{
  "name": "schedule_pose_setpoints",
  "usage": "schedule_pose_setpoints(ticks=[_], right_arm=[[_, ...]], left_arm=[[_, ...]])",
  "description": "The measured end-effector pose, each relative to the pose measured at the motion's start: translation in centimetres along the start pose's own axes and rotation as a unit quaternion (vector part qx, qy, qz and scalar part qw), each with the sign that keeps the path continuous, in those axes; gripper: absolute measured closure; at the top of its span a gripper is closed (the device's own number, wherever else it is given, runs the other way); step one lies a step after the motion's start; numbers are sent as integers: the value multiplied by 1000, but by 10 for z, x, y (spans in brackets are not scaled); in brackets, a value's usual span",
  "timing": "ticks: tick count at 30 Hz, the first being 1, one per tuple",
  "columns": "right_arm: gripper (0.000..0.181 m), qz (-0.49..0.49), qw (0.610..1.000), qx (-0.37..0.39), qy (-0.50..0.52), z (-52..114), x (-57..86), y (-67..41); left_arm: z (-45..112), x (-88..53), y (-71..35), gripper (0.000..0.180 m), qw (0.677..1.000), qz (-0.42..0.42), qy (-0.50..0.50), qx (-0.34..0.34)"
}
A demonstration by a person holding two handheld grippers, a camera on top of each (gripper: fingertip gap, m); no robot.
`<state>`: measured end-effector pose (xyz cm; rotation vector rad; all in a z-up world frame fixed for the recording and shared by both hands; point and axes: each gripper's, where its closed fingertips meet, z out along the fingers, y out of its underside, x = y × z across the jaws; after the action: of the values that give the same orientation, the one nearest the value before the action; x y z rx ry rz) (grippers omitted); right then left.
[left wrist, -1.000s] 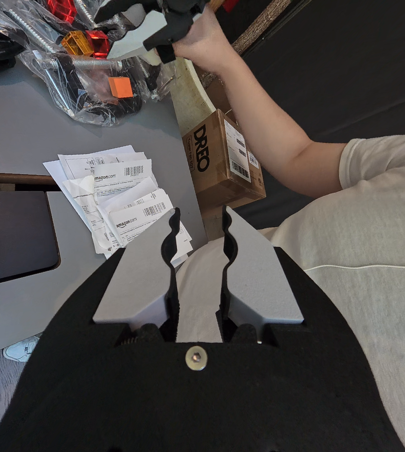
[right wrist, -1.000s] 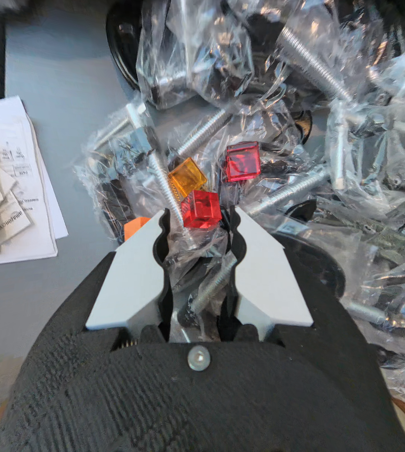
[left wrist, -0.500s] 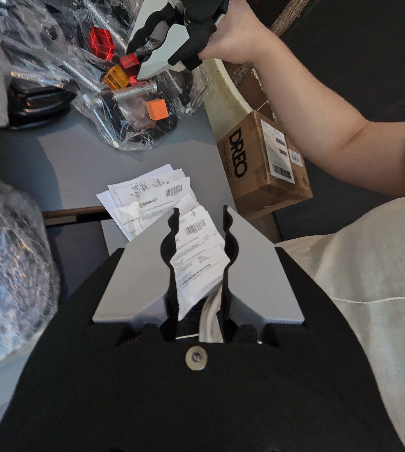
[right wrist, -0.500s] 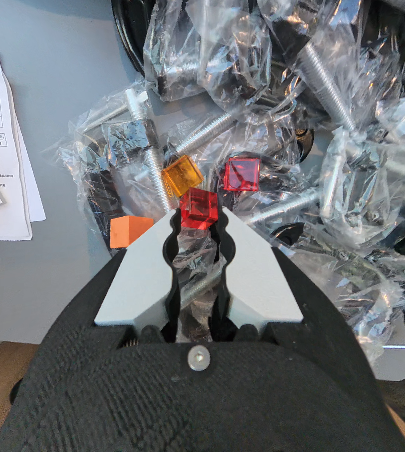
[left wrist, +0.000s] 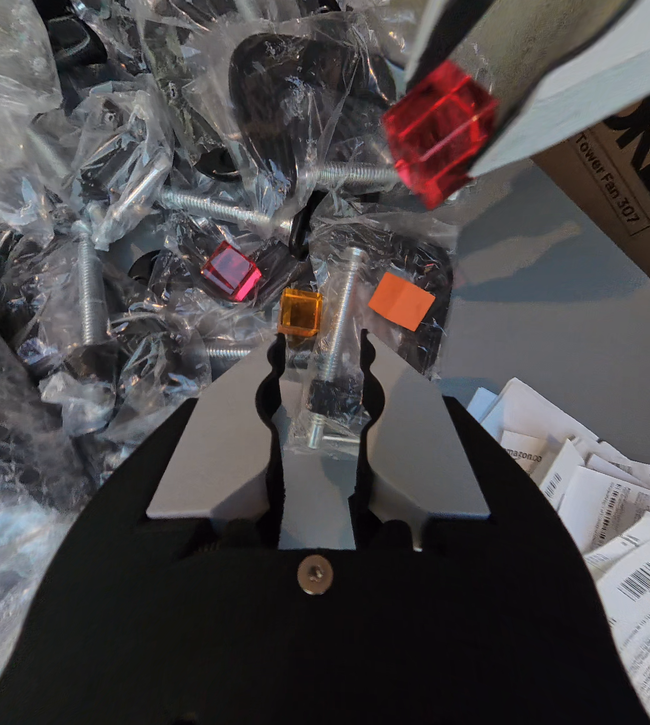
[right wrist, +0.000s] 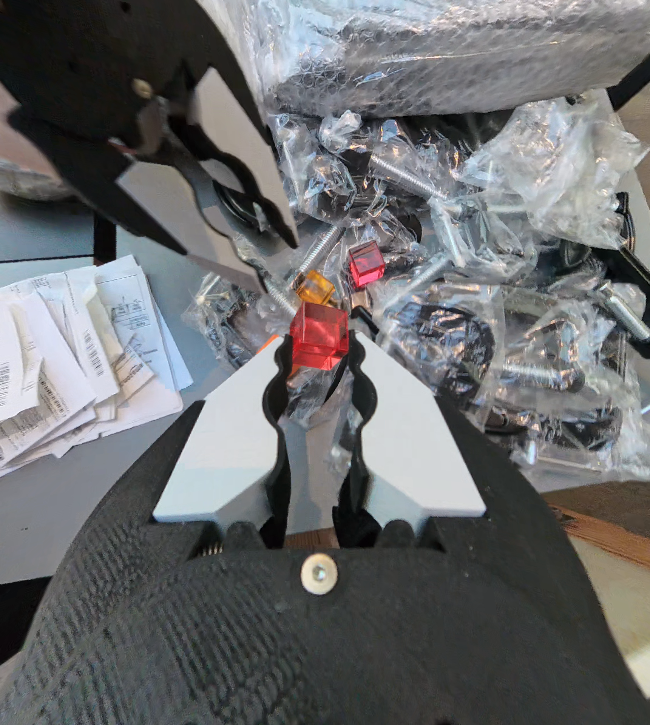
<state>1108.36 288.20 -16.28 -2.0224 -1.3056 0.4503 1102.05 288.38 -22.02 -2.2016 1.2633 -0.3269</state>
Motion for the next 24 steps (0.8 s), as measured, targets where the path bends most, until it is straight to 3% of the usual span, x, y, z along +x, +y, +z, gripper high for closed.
schedule_pose_setpoints(ticks=[9, 13, 17, 24], right_arm=[[154, 26, 999, -13, 23, -35, -17, 38], [154, 30, 999, -10, 24, -38, -20, 43], [155, 40, 999, -7, 24, -38, -19, 47], [155, 39, 999, -11, 12, -28, -23, 49]], left_arm=[[50, -13, 13, 154, 990, 104, -13, -95], [48, -12, 11, 155, 993, 72, 10, -97], [27, -13, -12, 155, 998, 8, 42, -47], [26, -59, -44, 155, 998, -54, 3, -17]])
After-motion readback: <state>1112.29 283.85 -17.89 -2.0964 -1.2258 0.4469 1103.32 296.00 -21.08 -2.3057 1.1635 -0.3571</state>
